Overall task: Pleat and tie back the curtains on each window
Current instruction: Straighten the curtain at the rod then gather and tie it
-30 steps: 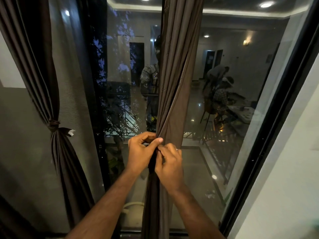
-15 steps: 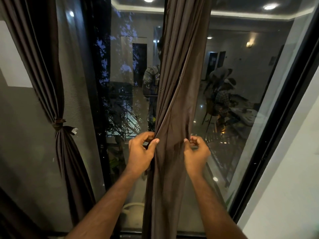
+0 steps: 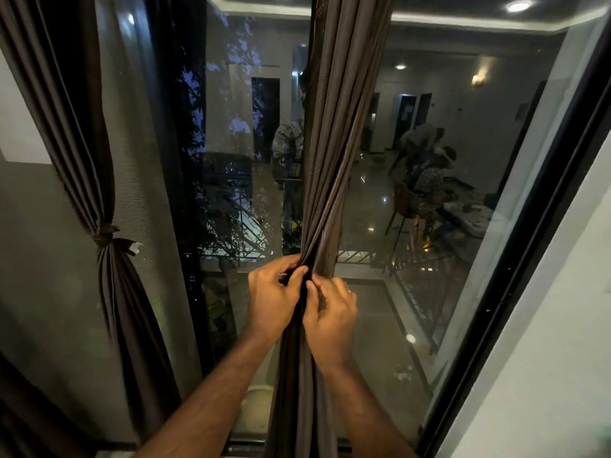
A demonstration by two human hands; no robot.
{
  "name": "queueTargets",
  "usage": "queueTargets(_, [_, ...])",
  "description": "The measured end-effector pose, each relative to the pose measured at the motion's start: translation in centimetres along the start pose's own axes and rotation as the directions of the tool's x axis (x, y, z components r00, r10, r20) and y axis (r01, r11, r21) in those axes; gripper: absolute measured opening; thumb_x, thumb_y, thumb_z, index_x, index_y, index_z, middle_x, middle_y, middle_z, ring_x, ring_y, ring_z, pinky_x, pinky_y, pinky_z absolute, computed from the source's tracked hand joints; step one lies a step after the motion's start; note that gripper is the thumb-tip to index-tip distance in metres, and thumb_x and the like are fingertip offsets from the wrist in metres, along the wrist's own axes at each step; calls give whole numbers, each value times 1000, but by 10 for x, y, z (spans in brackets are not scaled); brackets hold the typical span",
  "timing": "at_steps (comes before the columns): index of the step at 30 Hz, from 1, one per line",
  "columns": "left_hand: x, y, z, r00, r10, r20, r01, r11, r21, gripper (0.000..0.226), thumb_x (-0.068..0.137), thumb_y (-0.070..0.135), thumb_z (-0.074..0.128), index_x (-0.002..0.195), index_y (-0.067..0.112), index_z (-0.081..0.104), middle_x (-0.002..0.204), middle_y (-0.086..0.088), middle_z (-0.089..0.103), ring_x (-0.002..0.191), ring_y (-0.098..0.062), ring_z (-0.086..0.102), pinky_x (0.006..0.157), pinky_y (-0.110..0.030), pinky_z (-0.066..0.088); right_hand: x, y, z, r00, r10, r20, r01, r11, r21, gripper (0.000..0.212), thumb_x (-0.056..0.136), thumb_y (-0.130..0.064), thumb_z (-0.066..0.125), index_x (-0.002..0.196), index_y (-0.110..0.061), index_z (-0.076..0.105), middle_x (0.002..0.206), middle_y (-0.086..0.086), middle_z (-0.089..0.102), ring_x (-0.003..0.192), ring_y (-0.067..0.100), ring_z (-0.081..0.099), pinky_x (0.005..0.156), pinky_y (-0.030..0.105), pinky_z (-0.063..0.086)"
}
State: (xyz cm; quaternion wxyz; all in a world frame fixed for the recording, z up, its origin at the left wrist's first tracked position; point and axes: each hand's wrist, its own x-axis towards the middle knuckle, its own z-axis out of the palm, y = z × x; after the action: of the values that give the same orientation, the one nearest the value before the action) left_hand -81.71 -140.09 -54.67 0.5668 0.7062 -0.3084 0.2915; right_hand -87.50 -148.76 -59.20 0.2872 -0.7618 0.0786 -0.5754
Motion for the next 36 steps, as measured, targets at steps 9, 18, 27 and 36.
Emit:
queueTargets(9, [-3,4,-5,998,-37,49,43,991,-129,16,85,14,80,101,12,79,90,10,77,84,-1,72,76,-21,57,-1,-2,7,998,-29,60,31,999,-32,17,95,-13,53,91,-11,70,82,-2,58,77,21,57,73,38,46])
queueTargets(18, [7,-7,-14,1000,10,4,-10,1000,2,19,85,24,72,94,9,77,81,7,74,74,-3,69,68,-30,57,9,17,-2,968,-23,250,-38,971,237,27,87,-5,65,105,-19,79,99,-11,68,93,11,66,80,43,55])
queueTargets(27, [4,-4,-17,1000,19,-2,-19,1000,-15,20,86,23,72,96,7,77,83,5,75,76,-5,70,69,-33,58,54,49,4,872,447,201,-477,869,134,37,84,-14,81,120,-16,69,96,-11,67,90,9,64,83,22,53])
queueTargets(36, [5,-5,-20,999,30,-26,-28,996,79,17,87,12,77,103,6,76,87,2,75,76,-8,69,71,-32,59,14,24,-9,958,277,-76,-277,961,14,8,92,-3,66,95,-10,68,88,-4,60,78,11,56,72,20,43])
